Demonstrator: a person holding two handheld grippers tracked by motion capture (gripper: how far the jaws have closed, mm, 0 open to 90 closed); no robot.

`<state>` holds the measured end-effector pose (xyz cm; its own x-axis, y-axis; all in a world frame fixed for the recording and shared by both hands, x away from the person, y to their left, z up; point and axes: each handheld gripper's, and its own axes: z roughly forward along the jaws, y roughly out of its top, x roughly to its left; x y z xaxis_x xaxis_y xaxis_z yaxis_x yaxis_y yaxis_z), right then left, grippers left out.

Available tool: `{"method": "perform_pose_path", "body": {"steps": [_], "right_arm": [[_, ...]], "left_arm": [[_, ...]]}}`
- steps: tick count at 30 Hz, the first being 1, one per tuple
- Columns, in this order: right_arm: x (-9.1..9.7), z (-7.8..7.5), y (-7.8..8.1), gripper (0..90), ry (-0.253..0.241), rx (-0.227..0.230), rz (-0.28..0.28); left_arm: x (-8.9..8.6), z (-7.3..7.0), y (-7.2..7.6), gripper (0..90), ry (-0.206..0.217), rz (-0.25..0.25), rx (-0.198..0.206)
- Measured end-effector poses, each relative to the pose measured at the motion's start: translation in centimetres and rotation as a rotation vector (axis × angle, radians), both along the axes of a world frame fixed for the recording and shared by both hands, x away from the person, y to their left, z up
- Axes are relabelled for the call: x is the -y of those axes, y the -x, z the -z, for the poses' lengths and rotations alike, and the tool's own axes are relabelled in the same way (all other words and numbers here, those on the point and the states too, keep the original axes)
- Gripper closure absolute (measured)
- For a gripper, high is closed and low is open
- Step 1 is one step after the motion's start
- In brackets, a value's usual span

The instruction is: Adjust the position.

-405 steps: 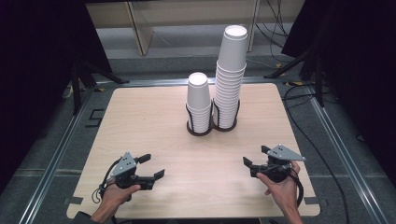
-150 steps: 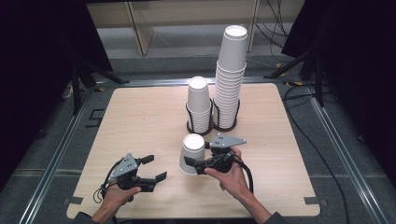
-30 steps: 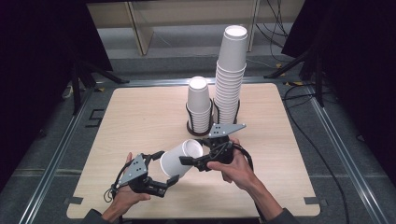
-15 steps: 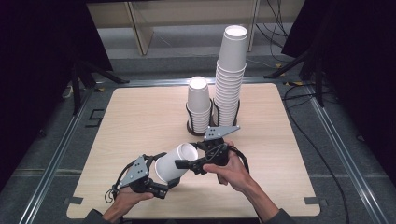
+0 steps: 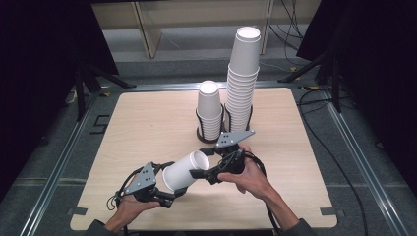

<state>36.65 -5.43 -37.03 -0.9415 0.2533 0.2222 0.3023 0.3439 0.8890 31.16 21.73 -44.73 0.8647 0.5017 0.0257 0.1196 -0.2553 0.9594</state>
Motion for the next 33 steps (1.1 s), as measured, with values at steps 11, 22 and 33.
{"method": "perform_pose_path", "body": {"steps": [11,22,33], "right_arm": [[-0.4,-0.4,0.8,15.7,0.202,0.092,-0.084],[-1.8,0.8,1.4,15.9,0.330,0.085,-0.152],[-2.0,1.8,1.3,20.8,0.353,0.066,-0.215]], "left_arm": [[0.3,0.1,0.2,10.7,-0.142,0.052,-0.003],[0.7,0.0,0.5,10.8,-0.172,0.096,0.006],[0.6,0.0,0.5,10.4,-0.192,0.127,0.017]]}}
